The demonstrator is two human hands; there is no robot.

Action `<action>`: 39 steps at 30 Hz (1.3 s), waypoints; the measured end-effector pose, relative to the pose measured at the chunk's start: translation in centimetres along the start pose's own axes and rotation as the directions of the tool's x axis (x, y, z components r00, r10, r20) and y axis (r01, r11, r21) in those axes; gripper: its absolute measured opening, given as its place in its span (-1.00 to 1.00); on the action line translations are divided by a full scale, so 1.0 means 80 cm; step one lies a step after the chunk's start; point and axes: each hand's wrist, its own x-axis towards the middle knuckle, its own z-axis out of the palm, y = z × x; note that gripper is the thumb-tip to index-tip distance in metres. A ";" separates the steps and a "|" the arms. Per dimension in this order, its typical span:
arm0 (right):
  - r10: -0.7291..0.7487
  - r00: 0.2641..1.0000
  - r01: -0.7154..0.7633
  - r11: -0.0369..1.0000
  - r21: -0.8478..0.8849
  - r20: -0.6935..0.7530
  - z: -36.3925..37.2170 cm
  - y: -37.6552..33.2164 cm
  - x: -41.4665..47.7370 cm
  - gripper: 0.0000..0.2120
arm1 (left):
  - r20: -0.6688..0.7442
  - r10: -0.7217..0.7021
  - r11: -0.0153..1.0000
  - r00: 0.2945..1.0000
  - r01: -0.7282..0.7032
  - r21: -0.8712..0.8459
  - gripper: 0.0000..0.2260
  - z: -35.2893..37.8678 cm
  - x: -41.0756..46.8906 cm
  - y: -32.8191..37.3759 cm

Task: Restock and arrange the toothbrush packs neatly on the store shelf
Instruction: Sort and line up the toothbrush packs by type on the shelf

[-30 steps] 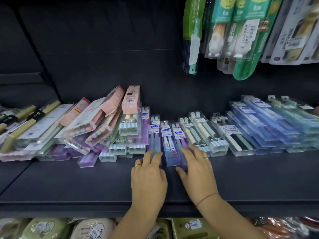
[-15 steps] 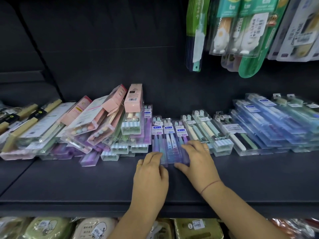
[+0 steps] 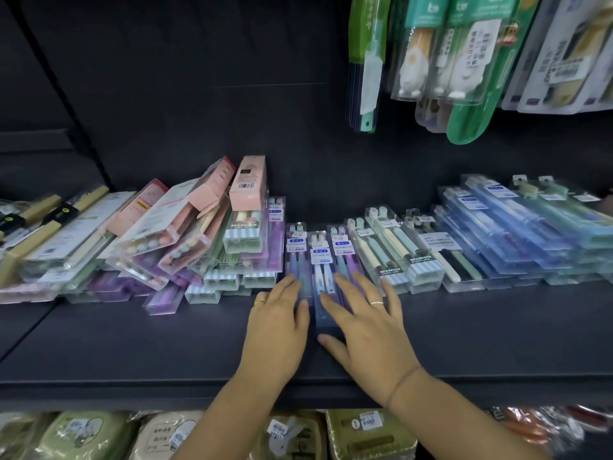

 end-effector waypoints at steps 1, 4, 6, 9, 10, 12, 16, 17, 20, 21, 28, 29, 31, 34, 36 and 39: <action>-0.007 1.000 0.007 1.000 0.024 -0.022 -0.004 -0.001 -0.013 -0.52 | 0.016 -0.016 0.999 1.000 0.017 -0.050 -0.63 -0.005 0.000 0.001; 0.019 0.997 -0.009 0.991 0.131 -0.081 -0.016 -0.003 -0.052 -0.56 | 0.064 -0.061 0.987 0.996 0.070 -0.148 -0.64 -0.017 -0.002 0.002; 0.099 0.989 -0.075 0.975 0.207 -0.108 -0.018 -0.003 -0.067 -0.59 | 0.081 -0.047 0.988 0.996 0.058 -0.143 -0.63 -0.015 -0.005 0.003; 0.270 0.958 -0.236 0.935 0.265 -0.098 -0.018 -0.009 -0.071 -0.55 | 0.097 -0.015 0.993 0.995 0.026 -0.118 -0.58 -0.005 -0.013 0.007; 0.308 0.948 -0.278 0.925 0.258 -0.085 -0.018 -0.011 -0.070 -0.54 | 0.100 -0.008 0.993 0.995 0.020 -0.113 -0.53 -0.002 -0.015 0.008; 0.340 0.938 -0.317 0.919 0.233 -0.066 -0.019 -0.016 -0.069 -0.54 | 0.095 -0.007 0.995 0.995 0.016 -0.095 -0.37 0.003 -0.018 0.007; 0.418 0.895 -0.329 0.854 0.403 -0.155 -0.040 0.006 -0.078 -0.66 | 0.081 -0.041 0.997 0.996 0.046 -0.066 -0.34 0.009 -0.014 0.014; 0.433 0.883 -0.316 0.834 0.453 -0.180 -0.049 0.015 -0.082 -0.67 | 0.069 -0.041 0.998 0.997 0.045 -0.047 -0.34 0.011 -0.011 0.017; 0.459 0.857 -0.255 0.771 0.584 -0.233 -0.081 0.046 -0.093 -0.70 | 0.046 0.035 0.997 0.998 -0.038 0.063 -0.21 0.023 -0.002 0.029; 0.472 0.846 -0.242 0.755 0.610 -0.249 -0.092 0.058 -0.094 -0.69 | 0.063 0.074 0.993 0.995 -0.079 0.089 -0.17 0.030 0.001 0.037; 0.659 0.660 -0.363 0.699 0.616 -0.360 -0.138 0.173 -0.047 -0.64 | 0.248 0.196 0.944 0.949 -0.114 -0.309 -0.34 0.068 0.028 0.178; 0.667 0.653 -0.378 0.697 0.609 -0.359 -0.137 0.185 -0.036 -0.61 | 0.310 0.161 0.887 0.937 0.000 -0.462 -0.40 0.067 0.033 0.206; 0.657 0.670 -0.397 0.711 0.580 -0.347 -0.128 0.199 -0.020 -0.58 | 0.413 0.064 0.669 0.909 0.268 -0.693 -0.44 0.074 0.048 0.249; 0.634 0.709 -0.388 0.715 0.581 -0.308 -0.117 0.207 -0.012 -0.58 | 0.525 -0.072 0.321 0.848 0.518 -0.793 -0.58 0.086 0.074 0.286; 0.609 0.744 -0.369 0.718 0.591 -0.276 -0.115 0.210 -0.014 -0.60 | 0.548 -0.136 0.218 0.826 0.564 -0.797 -0.48 0.089 0.086 0.294; 0.502 0.802 -0.289 0.800 0.526 -0.324 -0.112 0.214 -0.026 -0.66 | 0.550 -0.199 0.201 0.811 0.583 -0.787 -0.43 0.095 0.096 0.293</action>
